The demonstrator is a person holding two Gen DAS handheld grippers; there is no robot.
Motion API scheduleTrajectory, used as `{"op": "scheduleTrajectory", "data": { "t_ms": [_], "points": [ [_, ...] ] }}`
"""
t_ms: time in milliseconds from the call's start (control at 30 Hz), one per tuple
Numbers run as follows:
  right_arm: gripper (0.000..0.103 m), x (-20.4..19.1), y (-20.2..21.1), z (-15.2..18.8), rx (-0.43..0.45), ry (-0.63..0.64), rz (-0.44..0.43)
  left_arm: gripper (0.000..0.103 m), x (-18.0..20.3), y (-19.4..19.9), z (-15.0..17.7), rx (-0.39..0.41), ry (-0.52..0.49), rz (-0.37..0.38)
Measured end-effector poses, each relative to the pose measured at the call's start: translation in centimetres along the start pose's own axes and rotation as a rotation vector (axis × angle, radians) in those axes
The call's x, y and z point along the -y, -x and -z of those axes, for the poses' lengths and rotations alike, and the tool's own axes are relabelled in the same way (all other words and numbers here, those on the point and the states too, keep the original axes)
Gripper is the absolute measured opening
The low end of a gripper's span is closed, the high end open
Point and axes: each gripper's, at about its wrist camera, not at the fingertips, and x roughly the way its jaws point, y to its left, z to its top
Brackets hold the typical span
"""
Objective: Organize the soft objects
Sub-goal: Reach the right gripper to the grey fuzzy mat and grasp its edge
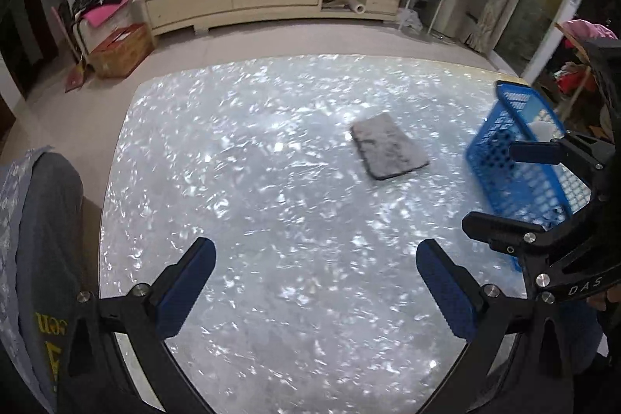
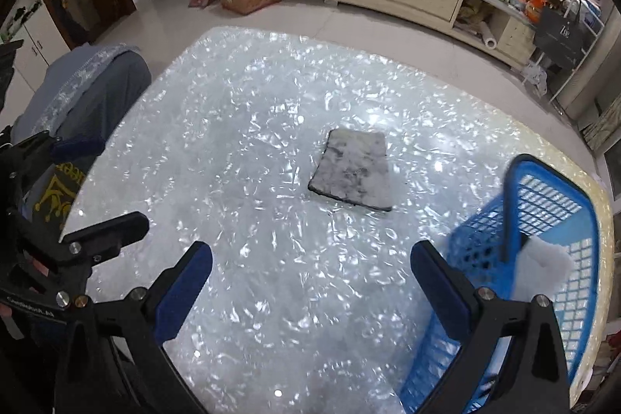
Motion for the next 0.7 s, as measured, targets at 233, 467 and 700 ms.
{"op": "scheduleTrajectory", "data": {
  "t_ms": [233, 467, 700],
  "points": [
    [0.102, 0.4, -5.0, -2.2, -0.053, -0.032, 0.04, 0.103, -2.5, -4.5, -0.4, -0.051, 0.043, -0.02],
    [0.102, 1.4, -10.1, -4.0, -0.114, -0.075, 0.063, 0.103, -4.3, -8.3, -1.3, -0.097, 0.081, -0.058],
    [0.091, 2.5, -13.3, -5.1, -0.165, -0.125, 0.06, 0.103, -4.9, -10.1, -2.8, -0.095, 0.064, -0.076]
  ]
}}
